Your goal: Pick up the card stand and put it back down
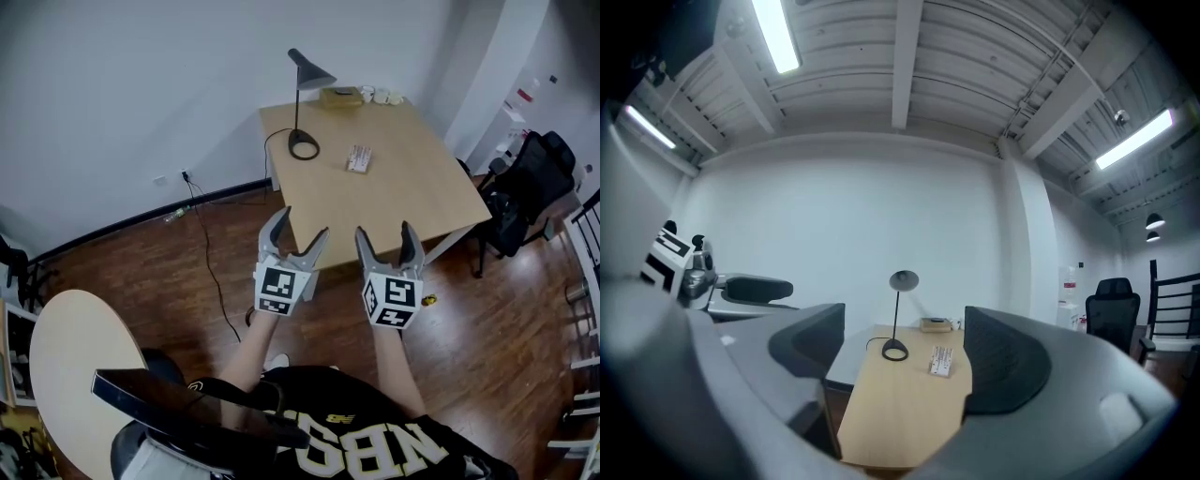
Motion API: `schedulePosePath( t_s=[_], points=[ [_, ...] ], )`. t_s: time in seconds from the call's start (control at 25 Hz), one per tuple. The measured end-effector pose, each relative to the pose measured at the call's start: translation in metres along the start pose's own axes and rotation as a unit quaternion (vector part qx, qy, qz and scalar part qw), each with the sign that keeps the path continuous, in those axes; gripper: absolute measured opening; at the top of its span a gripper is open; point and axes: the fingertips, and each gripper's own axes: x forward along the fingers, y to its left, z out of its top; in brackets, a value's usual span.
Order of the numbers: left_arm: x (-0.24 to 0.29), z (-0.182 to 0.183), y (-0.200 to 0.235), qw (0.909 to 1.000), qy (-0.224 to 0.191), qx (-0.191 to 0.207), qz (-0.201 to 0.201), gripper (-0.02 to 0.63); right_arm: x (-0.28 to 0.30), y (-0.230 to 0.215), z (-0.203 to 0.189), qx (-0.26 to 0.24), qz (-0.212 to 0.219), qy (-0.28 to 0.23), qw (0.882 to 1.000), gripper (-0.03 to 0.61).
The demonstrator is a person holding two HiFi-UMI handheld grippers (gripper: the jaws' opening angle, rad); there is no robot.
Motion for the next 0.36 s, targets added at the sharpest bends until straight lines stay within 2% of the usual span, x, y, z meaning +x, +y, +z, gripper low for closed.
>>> schedulePosePath(
  t_s=[0.16, 0.36],
  points=[
    [0.003, 0.011, 0.002, 0.9997, -0.011, -0.023, 0.0, 0.351, 0.001, -0.004, -0.001, 0.014, 0.001, 0.003, 1.0, 0.383],
    [0.006, 0.023, -0.001, 0.9998, -0.017, -0.004, -0.006, 0.351, 0.002, 0.001, -0.001, 0.012, 0.006, 0.0, 1.0, 0.373]
  ],
)
